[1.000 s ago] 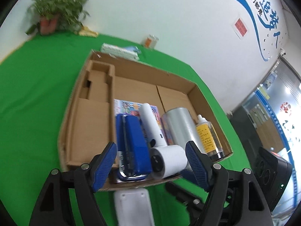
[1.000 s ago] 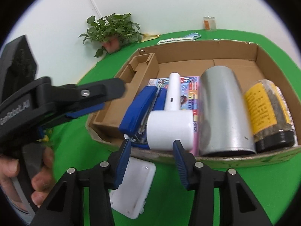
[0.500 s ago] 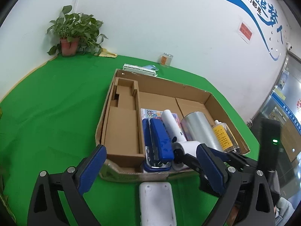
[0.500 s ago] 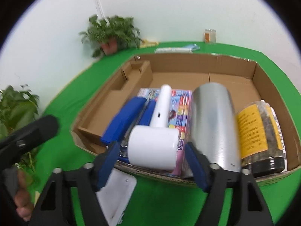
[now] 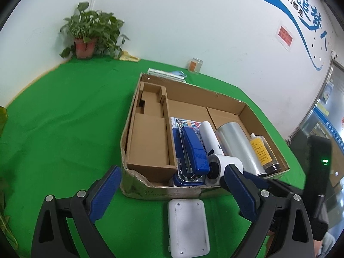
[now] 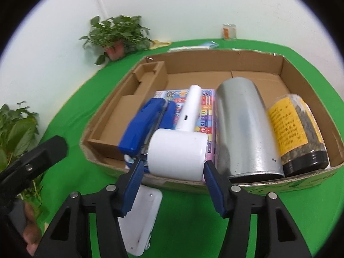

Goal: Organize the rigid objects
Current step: 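Move the left gripper out to the pastel Rubik's cube on the table, then grasp the pastel Rubik's cube with the left gripper and lift it, then carry the Rubik's cube into the box corner compartment and release, then move the left gripper back to the white power bank on the table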

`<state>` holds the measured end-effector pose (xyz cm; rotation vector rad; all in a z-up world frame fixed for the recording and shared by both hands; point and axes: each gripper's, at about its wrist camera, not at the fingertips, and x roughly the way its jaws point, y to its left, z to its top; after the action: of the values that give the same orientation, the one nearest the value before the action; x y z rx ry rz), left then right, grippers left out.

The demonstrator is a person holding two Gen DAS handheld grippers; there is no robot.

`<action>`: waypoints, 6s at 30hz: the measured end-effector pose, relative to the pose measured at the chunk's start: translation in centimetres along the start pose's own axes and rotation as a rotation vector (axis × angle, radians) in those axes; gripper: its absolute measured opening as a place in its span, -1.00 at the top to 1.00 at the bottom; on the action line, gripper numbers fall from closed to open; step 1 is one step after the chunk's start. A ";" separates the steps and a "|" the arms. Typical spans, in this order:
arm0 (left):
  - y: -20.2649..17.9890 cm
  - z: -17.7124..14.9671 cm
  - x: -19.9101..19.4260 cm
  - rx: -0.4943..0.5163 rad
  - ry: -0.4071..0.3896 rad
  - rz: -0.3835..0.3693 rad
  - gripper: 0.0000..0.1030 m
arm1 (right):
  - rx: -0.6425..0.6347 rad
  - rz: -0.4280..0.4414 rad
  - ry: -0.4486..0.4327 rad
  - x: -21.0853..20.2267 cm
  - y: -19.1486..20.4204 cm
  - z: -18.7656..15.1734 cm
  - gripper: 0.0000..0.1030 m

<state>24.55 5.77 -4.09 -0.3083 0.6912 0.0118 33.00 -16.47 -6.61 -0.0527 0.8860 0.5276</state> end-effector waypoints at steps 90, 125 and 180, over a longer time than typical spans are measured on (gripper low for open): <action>-0.3 -5.7 -7.6 -0.152 0.229 -0.314 -0.33 | -0.554 0.168 -0.138 -9.7 7.8 -8.8 0.19; 8.8 8.3 7.8 -0.152 0.365 -0.246 -0.02 | -0.464 0.189 0.095 6.0 9.2 5.3 0.20; -2.7 -11.3 7.7 -0.105 0.391 -0.141 -0.38 | -0.044 0.008 -0.058 -9.5 -3.9 -12.3 -0.97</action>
<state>23.73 -0.74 -16.37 -0.4660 1.0567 -0.1503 21.03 -26.99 -7.97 -0.0731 0.8184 0.5537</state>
